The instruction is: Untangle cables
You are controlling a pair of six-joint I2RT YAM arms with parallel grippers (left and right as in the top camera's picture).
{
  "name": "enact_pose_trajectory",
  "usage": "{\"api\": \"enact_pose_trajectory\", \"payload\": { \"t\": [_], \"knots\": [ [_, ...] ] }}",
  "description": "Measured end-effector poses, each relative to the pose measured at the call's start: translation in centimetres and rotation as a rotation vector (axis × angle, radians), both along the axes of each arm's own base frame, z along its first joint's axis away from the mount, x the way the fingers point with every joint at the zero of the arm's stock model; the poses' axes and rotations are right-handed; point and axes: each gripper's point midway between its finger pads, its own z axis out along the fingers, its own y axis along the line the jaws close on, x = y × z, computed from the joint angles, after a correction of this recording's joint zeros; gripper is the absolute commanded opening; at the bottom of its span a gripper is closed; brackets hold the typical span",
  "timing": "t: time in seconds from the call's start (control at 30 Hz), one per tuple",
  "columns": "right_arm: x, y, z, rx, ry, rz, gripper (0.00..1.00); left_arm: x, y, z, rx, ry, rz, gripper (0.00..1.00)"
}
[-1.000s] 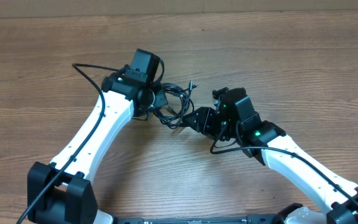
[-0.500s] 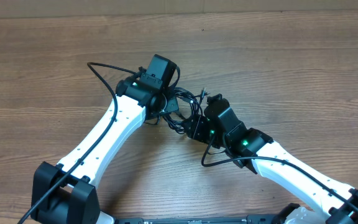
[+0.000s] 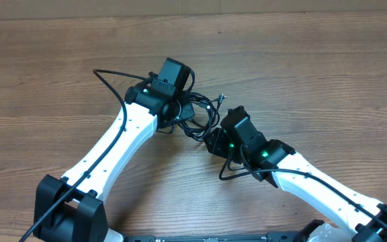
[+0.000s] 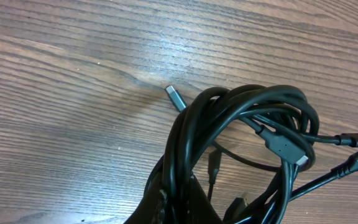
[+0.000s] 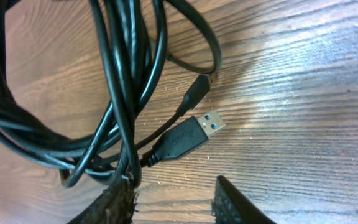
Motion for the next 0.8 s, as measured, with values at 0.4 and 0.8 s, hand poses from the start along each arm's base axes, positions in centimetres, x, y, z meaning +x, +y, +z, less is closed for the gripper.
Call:
{"api": "enact_pose_trajectory", "payload": {
  "t": [0.4,0.8],
  "knots": [
    [0.1,2.7,4.4,0.14,-0.118,0.141,0.47,0.2,1.2,-0.1,0.061,-0.016,0.038,0.04],
    [1.5,2.4,-0.4,0.041,-0.045,0.08,0.42,-0.3,0.1,-0.1,0.016,0.004,0.077,0.04]
  ]
}}
